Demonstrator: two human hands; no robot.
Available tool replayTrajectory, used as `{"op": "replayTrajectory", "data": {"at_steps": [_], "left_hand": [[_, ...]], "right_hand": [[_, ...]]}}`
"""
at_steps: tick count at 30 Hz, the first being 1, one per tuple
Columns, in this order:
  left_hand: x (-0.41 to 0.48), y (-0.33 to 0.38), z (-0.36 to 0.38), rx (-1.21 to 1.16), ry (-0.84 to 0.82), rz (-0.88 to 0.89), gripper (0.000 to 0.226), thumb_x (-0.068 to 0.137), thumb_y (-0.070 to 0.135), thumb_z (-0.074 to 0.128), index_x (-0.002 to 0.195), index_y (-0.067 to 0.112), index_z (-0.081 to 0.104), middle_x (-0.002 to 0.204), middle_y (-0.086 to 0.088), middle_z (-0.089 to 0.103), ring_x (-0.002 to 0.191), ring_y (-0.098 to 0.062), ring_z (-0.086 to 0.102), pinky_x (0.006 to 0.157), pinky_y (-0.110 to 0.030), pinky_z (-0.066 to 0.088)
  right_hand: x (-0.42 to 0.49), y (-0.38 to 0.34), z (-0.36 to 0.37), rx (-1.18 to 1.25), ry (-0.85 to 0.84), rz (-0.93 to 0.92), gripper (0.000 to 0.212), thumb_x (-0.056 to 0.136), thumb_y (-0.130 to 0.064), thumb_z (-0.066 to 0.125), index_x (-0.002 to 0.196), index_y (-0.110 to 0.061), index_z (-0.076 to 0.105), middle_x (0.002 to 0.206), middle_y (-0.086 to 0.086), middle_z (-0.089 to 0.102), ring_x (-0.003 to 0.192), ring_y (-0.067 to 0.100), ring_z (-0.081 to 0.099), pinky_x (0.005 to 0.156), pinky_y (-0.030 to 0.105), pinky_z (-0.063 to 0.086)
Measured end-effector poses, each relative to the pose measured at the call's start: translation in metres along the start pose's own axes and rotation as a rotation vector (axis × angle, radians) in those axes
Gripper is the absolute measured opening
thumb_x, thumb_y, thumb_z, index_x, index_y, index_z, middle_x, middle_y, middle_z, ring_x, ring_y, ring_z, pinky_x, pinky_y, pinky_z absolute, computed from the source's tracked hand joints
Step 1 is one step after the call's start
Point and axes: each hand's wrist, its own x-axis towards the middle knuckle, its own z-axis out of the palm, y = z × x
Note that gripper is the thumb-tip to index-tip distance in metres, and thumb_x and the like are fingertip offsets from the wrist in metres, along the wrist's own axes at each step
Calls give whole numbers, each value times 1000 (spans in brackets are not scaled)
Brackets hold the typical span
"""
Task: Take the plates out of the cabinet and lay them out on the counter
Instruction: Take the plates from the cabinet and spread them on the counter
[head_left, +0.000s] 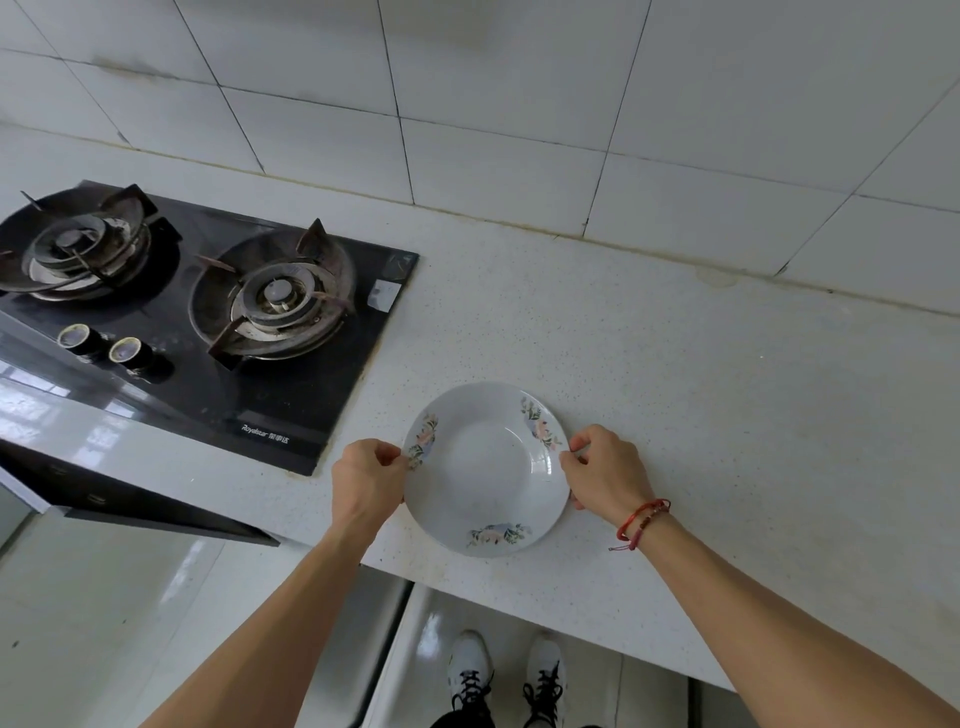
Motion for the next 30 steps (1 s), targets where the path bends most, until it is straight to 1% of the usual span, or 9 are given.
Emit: {"op": "replayTrajectory", "data": {"at_steps": [3, 7, 13, 17, 20, 23, 24, 27, 30], "left_hand": [[1, 7, -1, -25, 6, 21, 13, 91, 12, 62, 79, 17, 65, 90, -3, 70, 73, -22, 69, 64, -38, 61], [9, 29, -2, -58, -10, 32, 9, 91, 14, 63, 83, 17, 67, 92, -2, 70, 81, -22, 69, 73, -40, 61], [33, 74, 1, -106, 0, 75, 9, 88, 12, 65, 81, 12, 71, 83, -4, 70, 74, -27, 69, 71, -43, 61], [55, 98, 7, -142, 13, 86, 14, 83, 22, 73, 73, 14, 68, 80, -7, 71, 70, -28, 68, 70, -42, 61], [73, 112, 14, -132, 6, 87, 12, 84, 20, 73, 74, 14, 69, 83, -7, 71, 72, -29, 70, 70, -44, 62], [90, 122, 22, -128, 9, 92, 10, 85, 19, 71, 79, 11, 71, 85, -7, 71, 73, -28, 71, 70, -44, 62], [95, 125, 25, -127, 11, 93, 9, 86, 18, 71, 82, 10, 71, 86, -7, 71, 71, -26, 70, 70, -43, 62], [110, 130, 34, -126, 15, 94, 8, 88, 16, 68, 83, 10, 71, 88, -6, 70, 67, -22, 66, 69, -41, 62], [125, 132, 42, -128, 11, 88, 9, 88, 16, 68, 80, 13, 69, 88, -5, 70, 72, -23, 67, 68, -39, 61]], "right_hand": [[3, -2, -6, 33, 20, -3, 10, 92, -16, 60, 100, -10, 58, 89, 8, 72, 68, 22, 71, 61, 42, 63], [15, -9, -19, 110, 67, 0, 10, 90, -15, 63, 97, -14, 56, 91, 9, 71, 73, 22, 71, 60, 44, 63], [49, -23, -42, 165, 129, 5, 15, 88, -14, 65, 102, -10, 62, 88, 10, 73, 71, 22, 72, 60, 40, 63], [73, -33, -53, 214, 156, 2, 10, 87, -12, 64, 96, -14, 61, 86, 9, 74, 72, 23, 73, 60, 41, 63], [90, -39, -59, 223, 164, 12, 8, 84, -8, 61, 91, -12, 64, 84, 9, 75, 73, 24, 73, 62, 42, 63], [106, -44, -61, 219, 166, 12, 17, 79, -4, 58, 77, -21, 62, 81, 8, 76, 71, 23, 73, 62, 41, 63], [111, -45, -62, 220, 164, 10, 17, 78, -4, 58, 77, -20, 62, 81, 8, 76, 71, 23, 73, 61, 42, 63], [129, -42, -61, 225, 164, 24, 18, 78, -3, 57, 90, -11, 67, 82, 9, 76, 69, 21, 73, 61, 41, 63], [144, -41, -59, 214, 168, 22, 21, 79, -2, 56, 94, -9, 68, 80, 7, 75, 70, 20, 73, 62, 42, 63]]}}
